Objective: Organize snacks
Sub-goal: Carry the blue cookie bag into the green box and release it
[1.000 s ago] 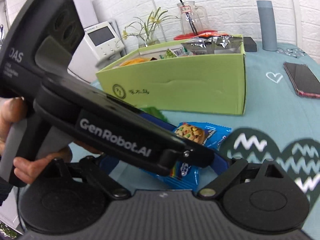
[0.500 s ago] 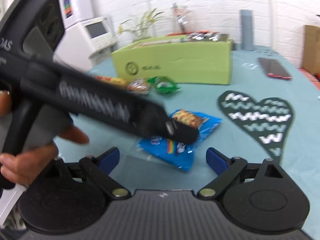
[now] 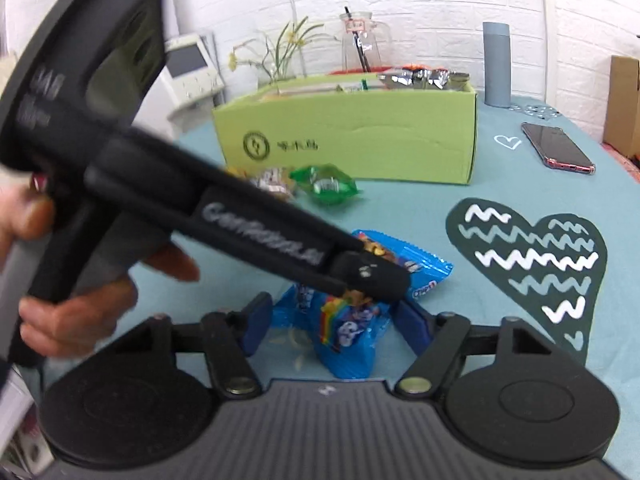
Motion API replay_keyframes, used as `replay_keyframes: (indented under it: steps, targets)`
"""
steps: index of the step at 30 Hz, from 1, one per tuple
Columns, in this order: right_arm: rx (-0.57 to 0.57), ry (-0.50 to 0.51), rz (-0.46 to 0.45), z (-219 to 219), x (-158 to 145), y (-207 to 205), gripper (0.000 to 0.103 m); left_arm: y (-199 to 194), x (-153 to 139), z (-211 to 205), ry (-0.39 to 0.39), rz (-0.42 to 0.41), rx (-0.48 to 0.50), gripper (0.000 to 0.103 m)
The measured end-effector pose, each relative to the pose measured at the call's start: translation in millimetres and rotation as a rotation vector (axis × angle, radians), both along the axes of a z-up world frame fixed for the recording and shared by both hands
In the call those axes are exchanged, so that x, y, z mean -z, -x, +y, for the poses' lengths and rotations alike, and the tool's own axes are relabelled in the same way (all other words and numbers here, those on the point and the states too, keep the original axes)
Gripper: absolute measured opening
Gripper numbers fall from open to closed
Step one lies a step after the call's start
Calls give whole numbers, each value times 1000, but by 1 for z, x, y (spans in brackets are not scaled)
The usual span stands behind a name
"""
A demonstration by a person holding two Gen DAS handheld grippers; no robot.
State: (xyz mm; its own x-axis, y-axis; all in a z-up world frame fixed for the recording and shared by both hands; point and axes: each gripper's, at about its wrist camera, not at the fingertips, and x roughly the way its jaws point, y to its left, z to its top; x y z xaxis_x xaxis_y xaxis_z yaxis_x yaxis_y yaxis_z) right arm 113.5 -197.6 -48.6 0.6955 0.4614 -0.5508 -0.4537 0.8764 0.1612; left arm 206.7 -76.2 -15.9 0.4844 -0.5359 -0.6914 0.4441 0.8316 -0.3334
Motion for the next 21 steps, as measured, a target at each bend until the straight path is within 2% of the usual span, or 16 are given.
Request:
replay_keyframes:
  steps: [5, 9, 12, 15, 18, 21]
  targets:
    - [-32, 12, -126, 15, -42, -23, 76, -22, -42, 17, 57, -95, -59, 22]
    - [-68, 41, -211, 33, -72, -71, 79, -62, -78, 32, 52, -181, -121, 23]
    - [-91, 45, -227, 44, -84, -114, 79, -96, -93, 42, 28, -209, -167, 22]
    - [-111, 35, -198, 52, -83, -148, 79, -128, -91, 52, 8, -193, -201, 22]
    - [-129, 50, -160, 61, -74, -178, 79, -154, -78, 63, -4, -160, -218, 22]
    - [-153, 71, -129, 71, -62, -190, 84, -171, -62, 71, 1, -133, -226, 25]
